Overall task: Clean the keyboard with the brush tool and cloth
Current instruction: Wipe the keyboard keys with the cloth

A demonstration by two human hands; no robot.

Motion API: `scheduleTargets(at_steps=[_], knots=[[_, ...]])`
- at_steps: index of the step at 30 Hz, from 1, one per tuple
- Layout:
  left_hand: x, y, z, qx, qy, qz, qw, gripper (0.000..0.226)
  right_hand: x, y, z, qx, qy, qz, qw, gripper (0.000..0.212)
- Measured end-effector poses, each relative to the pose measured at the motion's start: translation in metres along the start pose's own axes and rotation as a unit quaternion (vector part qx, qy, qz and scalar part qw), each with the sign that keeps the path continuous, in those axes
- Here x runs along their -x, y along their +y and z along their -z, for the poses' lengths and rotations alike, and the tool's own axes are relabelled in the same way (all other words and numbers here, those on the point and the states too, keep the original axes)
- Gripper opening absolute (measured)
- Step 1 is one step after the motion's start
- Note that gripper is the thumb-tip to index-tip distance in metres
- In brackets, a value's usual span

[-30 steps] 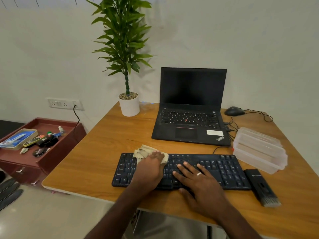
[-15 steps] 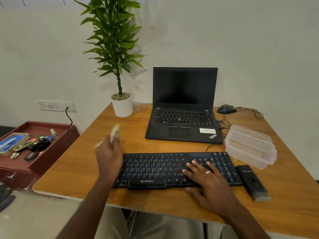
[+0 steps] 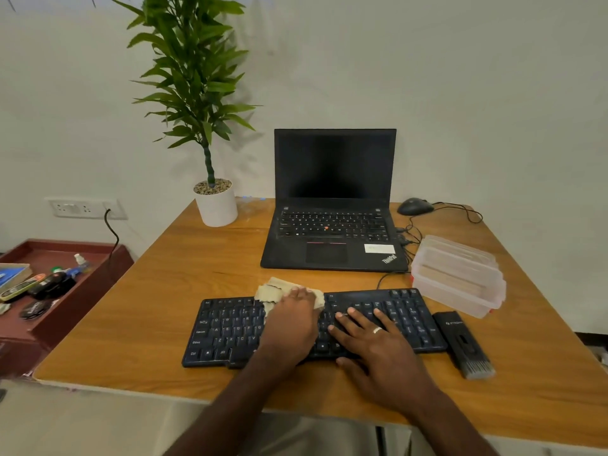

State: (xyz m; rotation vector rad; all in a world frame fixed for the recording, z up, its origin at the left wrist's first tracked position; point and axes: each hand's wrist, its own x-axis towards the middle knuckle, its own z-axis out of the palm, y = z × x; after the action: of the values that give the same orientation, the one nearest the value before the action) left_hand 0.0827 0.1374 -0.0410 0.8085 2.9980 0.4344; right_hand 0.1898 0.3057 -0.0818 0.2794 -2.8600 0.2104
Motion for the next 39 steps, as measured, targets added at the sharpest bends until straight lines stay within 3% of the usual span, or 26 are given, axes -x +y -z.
scheduleTargets(at_steps=[5, 8, 10, 12, 14, 21, 23, 25, 27, 32, 39], knots=[[-0.018, 0.023, 0.001, 0.022, -0.003, -0.047, 0.999, 0.041, 0.0, -0.002, 0.004, -0.011, -0.03, -0.002, 0.999, 0.053], [-0.025, 0.03, 0.004, 0.12, -0.022, -0.071, 0.99, 0.037, -0.001, -0.003, 0.006, -0.017, -0.039, -0.004, 0.999, 0.054], [-0.031, 0.029, 0.009, 0.272, -0.03, -0.042, 0.961, 0.036, -0.001, -0.003, 0.006, -0.009, -0.031, -0.002, 0.999, 0.053], [-0.036, 0.023, 0.018, 0.406, 0.023, 0.035, 0.913, 0.036, -0.001, -0.004, 0.006, -0.01, -0.037, 0.002, 0.999, 0.052], [-0.037, 0.01, 0.028, 0.447, 0.097, 0.105, 0.883, 0.036, -0.004, -0.01, 0.004, -0.02, -0.035, 0.015, 0.999, 0.052], [-0.022, -0.038, 0.039, 0.231, 0.284, 0.073, 0.928, 0.036, -0.036, -0.062, -0.011, -0.048, -0.012, -0.003, 0.999, 0.052], [-0.018, -0.036, 0.036, 0.209, 0.239, 0.043, 0.947, 0.037, -0.041, -0.064, -0.008, -0.096, -0.014, -0.016, 0.995, 0.056], [-0.016, -0.03, 0.023, 0.179, 0.126, 0.009, 0.976, 0.035, -0.037, -0.057, -0.001, -0.13, -0.002, -0.024, 0.991, 0.058], [-0.016, -0.023, 0.008, 0.096, 0.063, -0.012, 0.993, 0.036, -0.026, -0.04, 0.007, -0.103, 0.033, -0.045, 0.993, 0.061], [-0.022, 0.004, -0.012, -0.035, 0.029, -0.027, 0.999, 0.048, 0.003, 0.012, 0.02, -0.059, -0.024, -0.111, 0.992, 0.07], [-0.04, 0.056, -0.02, -0.045, 0.001, -0.119, 0.992, 0.042, 0.005, 0.013, 0.022, -0.085, -0.043, -0.098, 0.991, 0.067]])
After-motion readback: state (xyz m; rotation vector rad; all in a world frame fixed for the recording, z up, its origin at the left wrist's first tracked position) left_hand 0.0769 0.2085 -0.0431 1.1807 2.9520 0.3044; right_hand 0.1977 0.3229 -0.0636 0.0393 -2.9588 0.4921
